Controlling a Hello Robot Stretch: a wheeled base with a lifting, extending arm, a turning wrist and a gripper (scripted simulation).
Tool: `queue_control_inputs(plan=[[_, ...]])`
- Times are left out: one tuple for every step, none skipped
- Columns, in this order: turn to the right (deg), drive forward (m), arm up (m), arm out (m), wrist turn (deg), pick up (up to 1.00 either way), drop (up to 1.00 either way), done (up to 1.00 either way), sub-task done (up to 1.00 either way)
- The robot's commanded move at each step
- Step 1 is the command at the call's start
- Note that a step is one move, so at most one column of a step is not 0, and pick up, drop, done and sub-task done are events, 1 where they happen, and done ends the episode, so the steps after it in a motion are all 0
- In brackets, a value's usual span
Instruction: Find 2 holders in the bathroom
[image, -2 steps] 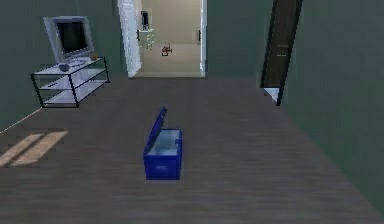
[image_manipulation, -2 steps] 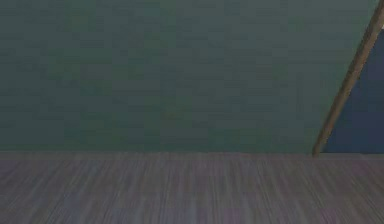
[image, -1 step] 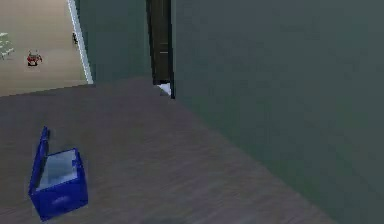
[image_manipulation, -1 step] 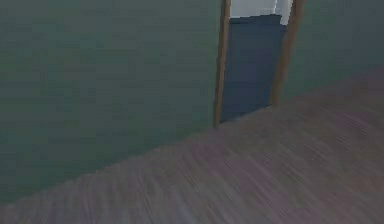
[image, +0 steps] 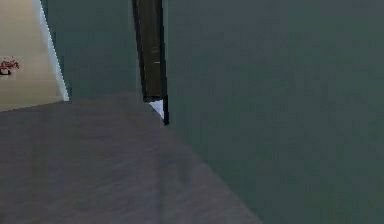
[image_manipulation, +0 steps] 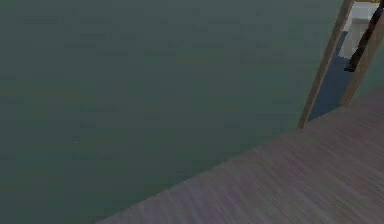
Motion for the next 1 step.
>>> queue_control_inputs(plan=[[0.0,0.20,0.00,0.00,0.0,0.00,0.00,0.00,0.00]])
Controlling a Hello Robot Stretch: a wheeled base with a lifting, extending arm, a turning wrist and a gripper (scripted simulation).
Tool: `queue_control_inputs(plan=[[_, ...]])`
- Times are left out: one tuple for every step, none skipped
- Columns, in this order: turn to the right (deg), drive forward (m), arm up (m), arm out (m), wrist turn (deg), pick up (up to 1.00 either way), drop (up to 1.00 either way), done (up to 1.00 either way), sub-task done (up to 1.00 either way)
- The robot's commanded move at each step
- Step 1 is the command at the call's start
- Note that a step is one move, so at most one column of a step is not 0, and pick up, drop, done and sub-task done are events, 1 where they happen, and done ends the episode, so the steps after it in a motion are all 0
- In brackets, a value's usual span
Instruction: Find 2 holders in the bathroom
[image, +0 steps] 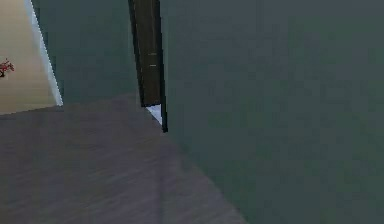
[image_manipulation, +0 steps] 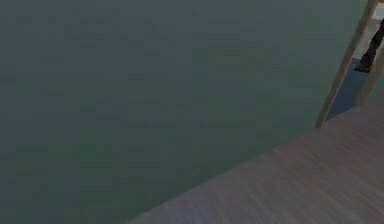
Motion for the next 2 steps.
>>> queue_control_inputs(plan=[[-21.0,0.00,0.00,0.00,0.0,0.00,0.00,0.00,0.00],[0.0,1.00,0.00,0.00,0.0,0.00,0.00,0.00,0.00]])
